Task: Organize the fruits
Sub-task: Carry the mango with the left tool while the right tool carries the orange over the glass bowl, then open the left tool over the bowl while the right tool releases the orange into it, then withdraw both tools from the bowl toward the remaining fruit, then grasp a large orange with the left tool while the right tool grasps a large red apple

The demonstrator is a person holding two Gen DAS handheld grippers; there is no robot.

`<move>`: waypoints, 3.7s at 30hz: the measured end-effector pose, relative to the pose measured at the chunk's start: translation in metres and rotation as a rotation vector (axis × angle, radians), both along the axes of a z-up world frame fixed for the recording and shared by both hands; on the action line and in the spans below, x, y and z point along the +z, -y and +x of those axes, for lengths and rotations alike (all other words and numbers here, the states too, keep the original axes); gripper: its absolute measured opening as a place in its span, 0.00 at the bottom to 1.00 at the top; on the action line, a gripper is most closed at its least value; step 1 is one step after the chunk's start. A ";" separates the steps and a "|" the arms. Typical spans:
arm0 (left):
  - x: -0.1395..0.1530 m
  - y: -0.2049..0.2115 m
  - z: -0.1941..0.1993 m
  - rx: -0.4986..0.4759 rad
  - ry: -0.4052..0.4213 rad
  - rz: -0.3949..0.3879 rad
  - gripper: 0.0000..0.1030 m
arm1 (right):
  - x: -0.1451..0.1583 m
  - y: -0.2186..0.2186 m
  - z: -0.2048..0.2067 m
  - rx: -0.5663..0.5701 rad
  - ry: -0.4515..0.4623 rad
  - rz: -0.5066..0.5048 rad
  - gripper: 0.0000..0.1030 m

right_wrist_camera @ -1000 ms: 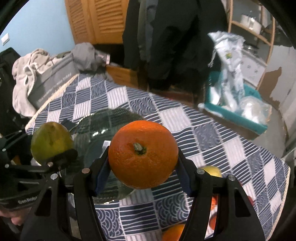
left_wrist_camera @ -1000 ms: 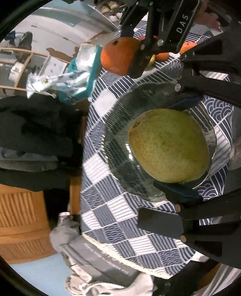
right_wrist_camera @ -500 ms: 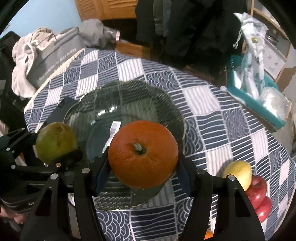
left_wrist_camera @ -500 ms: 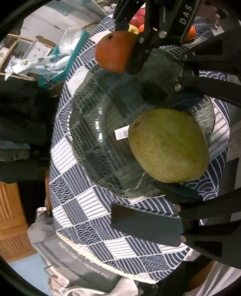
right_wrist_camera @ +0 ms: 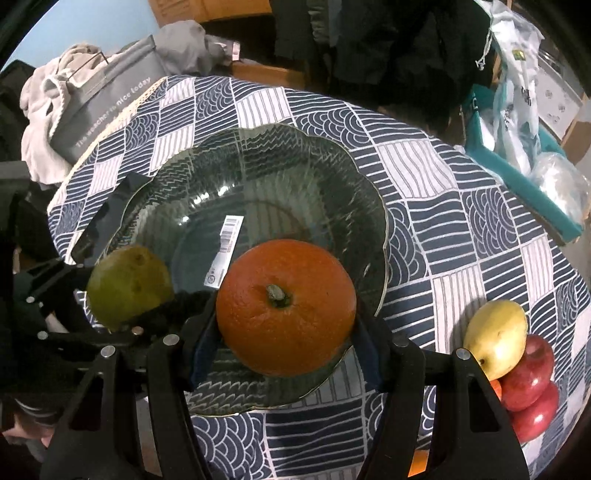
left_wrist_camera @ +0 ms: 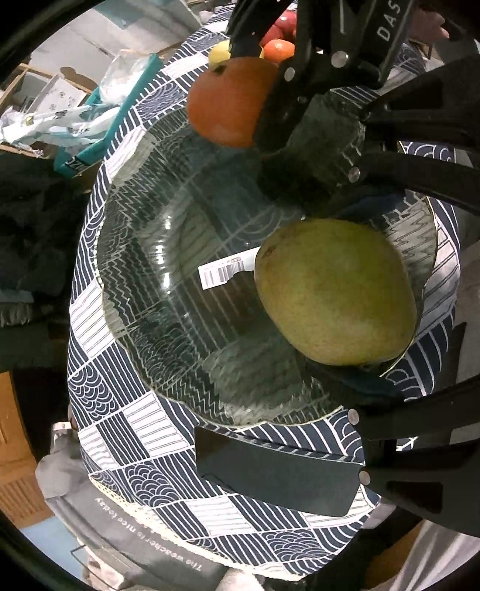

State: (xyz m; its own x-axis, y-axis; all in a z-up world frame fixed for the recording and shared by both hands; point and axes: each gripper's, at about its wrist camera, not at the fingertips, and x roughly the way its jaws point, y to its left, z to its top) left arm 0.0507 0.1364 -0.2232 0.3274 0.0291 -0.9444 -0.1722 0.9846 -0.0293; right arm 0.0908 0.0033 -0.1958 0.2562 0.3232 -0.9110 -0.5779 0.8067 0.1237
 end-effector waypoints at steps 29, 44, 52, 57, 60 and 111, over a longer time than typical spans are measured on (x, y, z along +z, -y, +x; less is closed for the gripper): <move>0.032 0.013 -0.009 -0.023 0.075 0.060 0.76 | 0.024 0.009 -0.010 -0.023 0.043 0.093 0.77; 0.084 0.045 -0.011 -0.065 0.198 0.026 0.77 | 0.096 0.043 -0.024 -0.095 0.289 0.082 0.77; 0.103 0.061 -0.011 -0.083 0.238 0.011 0.77 | 0.127 0.078 -0.034 -0.142 0.362 0.099 0.77; 0.114 0.068 -0.012 -0.086 0.264 -0.017 0.77 | 0.143 0.106 -0.043 -0.187 0.391 0.109 0.77; 0.125 0.075 -0.014 -0.093 0.289 -0.029 0.77 | 0.152 0.121 -0.050 -0.210 0.429 0.096 0.77; 0.082 0.180 0.017 -0.223 0.221 0.054 0.85 | 0.046 0.264 -0.023 -0.429 0.193 -0.082 0.81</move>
